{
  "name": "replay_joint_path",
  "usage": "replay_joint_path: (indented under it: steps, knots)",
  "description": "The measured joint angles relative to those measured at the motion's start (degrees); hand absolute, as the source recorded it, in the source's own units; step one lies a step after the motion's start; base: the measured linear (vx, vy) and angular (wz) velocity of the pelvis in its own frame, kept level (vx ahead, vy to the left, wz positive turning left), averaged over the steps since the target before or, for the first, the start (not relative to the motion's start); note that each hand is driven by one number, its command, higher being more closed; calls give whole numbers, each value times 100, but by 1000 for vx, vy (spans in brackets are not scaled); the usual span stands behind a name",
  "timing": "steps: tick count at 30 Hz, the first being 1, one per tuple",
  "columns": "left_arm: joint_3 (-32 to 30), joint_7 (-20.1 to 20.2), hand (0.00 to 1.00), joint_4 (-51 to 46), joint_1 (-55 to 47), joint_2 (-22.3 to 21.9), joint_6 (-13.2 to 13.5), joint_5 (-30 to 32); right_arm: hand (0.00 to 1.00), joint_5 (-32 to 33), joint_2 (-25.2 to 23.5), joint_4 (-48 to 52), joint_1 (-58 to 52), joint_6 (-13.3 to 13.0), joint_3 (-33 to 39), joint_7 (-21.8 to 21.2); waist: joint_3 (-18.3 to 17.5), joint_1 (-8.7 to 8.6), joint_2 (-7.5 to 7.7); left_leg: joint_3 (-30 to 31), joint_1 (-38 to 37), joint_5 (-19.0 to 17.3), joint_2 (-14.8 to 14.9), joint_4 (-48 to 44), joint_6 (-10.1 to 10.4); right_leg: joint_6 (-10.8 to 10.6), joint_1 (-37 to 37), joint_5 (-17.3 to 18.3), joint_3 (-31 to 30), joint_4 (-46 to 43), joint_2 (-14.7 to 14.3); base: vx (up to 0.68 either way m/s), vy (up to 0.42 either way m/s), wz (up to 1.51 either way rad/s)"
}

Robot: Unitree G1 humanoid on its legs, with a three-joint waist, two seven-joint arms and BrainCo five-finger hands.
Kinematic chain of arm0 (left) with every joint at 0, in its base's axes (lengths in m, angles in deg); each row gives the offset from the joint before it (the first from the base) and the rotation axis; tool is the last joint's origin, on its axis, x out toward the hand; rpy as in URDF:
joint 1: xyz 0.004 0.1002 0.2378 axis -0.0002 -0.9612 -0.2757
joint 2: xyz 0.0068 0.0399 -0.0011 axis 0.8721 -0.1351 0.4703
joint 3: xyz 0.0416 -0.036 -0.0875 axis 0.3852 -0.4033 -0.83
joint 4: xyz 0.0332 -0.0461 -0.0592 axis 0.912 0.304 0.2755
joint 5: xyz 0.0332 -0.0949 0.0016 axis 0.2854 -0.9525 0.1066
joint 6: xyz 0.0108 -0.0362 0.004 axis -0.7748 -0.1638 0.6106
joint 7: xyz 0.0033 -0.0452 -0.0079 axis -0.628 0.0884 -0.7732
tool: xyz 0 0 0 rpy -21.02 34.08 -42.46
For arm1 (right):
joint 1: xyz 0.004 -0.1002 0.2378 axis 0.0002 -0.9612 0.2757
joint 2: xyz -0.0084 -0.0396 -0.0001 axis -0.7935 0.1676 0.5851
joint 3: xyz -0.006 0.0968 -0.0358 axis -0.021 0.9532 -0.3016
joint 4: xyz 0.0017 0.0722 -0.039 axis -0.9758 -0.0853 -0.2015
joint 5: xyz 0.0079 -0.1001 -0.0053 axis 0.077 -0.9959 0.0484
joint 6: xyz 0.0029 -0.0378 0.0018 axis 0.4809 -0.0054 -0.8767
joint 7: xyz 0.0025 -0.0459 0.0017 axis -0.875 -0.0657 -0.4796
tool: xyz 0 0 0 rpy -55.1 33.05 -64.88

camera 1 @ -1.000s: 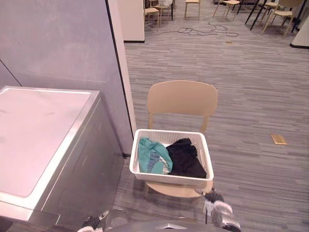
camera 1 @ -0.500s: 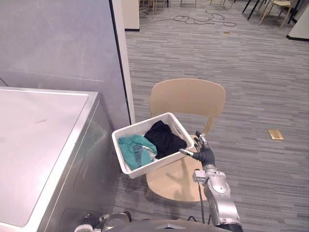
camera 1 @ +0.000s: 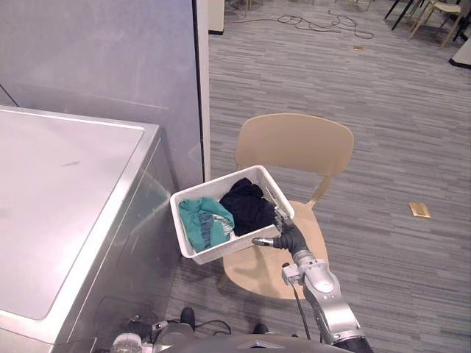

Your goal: Pick up the laundry basket with both hands and put the clothes into the washing machine.

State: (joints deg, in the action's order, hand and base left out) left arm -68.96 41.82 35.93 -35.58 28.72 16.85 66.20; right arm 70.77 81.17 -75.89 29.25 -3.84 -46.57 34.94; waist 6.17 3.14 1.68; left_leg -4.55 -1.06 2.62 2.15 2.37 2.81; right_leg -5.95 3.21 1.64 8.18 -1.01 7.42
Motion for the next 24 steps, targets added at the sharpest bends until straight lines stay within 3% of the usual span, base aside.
replay_joint_path:
  steps: [4, 8, 14, 21, 24]
  knots:
    - [-103, 1, 0, 37, 0, 5, -1, 115, 0, -48, 128, -480, 342, -2, -19, 45, 9, -13, 31, -4, -16, 63, -10, 112, -2, -9, -35, -6, -1, 6, 0, -3, 0, -1]
    - [-86, -1, 0, 5, 47, -3, 10, 90, 0, -163, 479, -2042, 1758, 55, -269, 188, 101, 74, 2, 35, 74, 172, -27, 199, -26, -22, -113, -54, 39, 7, 2, -16, 1, 5]
    - [157, -128, 0, -342, 357, -32, 33, -430, 0, -258, 607, -3865, 4161, 170, -333, 815, 911, 411, -173, 409, 516, 432, -40, 180, -40, 30, -362, -158, 364, -33, -8, -90, 7, 29]
    - [285, -382, 0, -533, 572, -48, 70, -1001, 0, -16, 645, -5057, 5958, 393, 22, 1151, 1761, 755, -284, 904, 1185, 591, -62, -57, -22, 76, -759, -140, 758, -264, 7, -74, 2, 36]
    - [310, -486, 0, -532, 588, -50, 70, -1122, 0, 53, 801, -5249, 6233, 399, 271, 1279, 1887, 856, -306, 1072, 1457, 654, -56, -83, -9, 126, -1008, -58, 884, -448, 8, -59, -15, 25]
